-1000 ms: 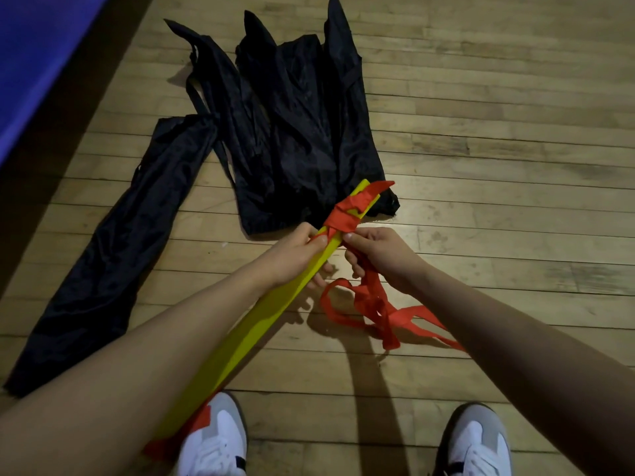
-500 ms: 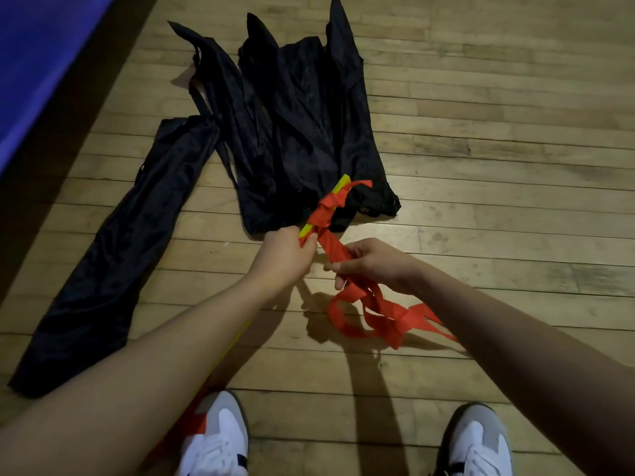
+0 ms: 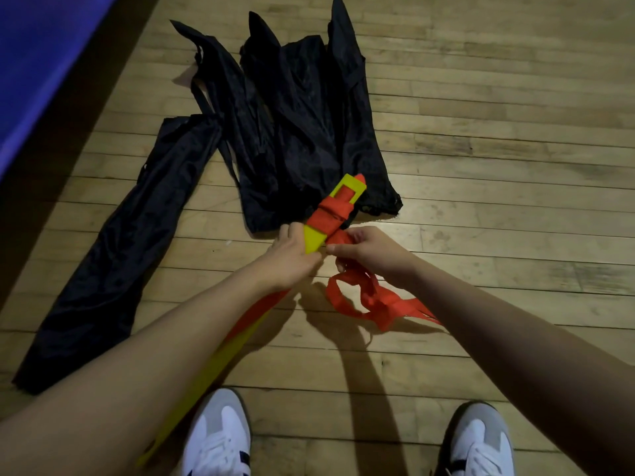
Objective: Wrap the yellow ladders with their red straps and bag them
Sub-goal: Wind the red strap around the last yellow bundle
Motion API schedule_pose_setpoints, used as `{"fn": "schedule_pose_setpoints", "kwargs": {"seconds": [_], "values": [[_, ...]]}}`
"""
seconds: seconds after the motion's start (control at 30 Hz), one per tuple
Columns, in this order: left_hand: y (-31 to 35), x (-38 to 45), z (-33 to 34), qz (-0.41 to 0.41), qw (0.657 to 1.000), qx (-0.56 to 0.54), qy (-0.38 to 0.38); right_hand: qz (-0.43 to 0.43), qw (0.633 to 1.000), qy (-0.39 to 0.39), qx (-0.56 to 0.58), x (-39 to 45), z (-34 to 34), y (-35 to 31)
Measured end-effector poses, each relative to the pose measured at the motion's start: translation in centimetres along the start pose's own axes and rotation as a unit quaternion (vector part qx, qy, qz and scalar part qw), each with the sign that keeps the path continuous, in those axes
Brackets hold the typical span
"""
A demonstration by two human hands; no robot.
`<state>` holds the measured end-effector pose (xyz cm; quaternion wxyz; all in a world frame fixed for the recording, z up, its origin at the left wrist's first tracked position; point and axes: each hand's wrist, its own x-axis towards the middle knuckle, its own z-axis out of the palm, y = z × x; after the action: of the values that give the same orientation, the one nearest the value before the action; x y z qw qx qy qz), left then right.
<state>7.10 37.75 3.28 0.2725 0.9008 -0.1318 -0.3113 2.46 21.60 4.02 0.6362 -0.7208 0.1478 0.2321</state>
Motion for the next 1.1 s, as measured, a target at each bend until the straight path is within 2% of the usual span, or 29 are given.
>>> {"fn": "schedule_pose_setpoints", "kwargs": {"seconds": [0.1, 0.17, 0.3, 0.37, 0.43, 0.5, 0.57, 0.7, 0.8, 0.93, 1.1], "values": [[-0.5, -0.4, -0.7, 0.080, 0.990, 0.051, 0.102, 0.026, 0.999, -0.020, 0.004, -0.3, -1.0, -0.2], [-0.7, -0.7, -0.7, 0.111, 0.985, 0.052, 0.121, 0.045, 0.998, -0.049, -0.014, -0.4, -1.3, -0.1], [-0.3, -0.8, 0.1, 0.010, 0.991, -0.059, 0.119, 0.064, 0.992, -0.094, -0.049, -0.5, -0.7, 0.6], [-0.2, -0.6, 0.4, -0.012, 0.993, -0.055, 0.108, 0.063, 0.992, -0.108, -0.037, -0.5, -0.2, 1.0], [-0.1, -0.3, 0.5, -0.024, 0.997, -0.044, 0.065, 0.055, 0.991, -0.116, -0.029, -0.5, 0.3, 1.1], [0.0, 0.2, 0.5, -0.053, 0.998, -0.033, 0.011, 0.047, 0.993, -0.101, -0.045, -0.5, 0.5, 1.2], [0.0, 0.2, 0.2, -0.055, 0.998, -0.001, -0.007, 0.036, 0.995, -0.073, -0.053, -0.4, 0.5, 1.2], [-0.6, -0.2, -0.5, 0.041, 0.994, 0.086, 0.050, 0.025, 0.998, -0.051, -0.034, -0.5, 0.0, 1.7], [-1.0, -0.5, 0.1, 0.090, 0.993, 0.049, 0.065, 0.015, 0.999, -0.038, -0.021, -0.5, -0.2, 1.7], [-1.4, -0.7, 1.5, 0.026, 0.998, -0.030, 0.042, 0.018, 0.999, -0.020, -0.037, -0.6, 0.1, 1.1], [-1.7, -0.5, 1.5, -0.020, 0.996, -0.012, 0.090, 0.021, 0.996, -0.043, -0.081, -1.5, 0.4, 0.5]]}}
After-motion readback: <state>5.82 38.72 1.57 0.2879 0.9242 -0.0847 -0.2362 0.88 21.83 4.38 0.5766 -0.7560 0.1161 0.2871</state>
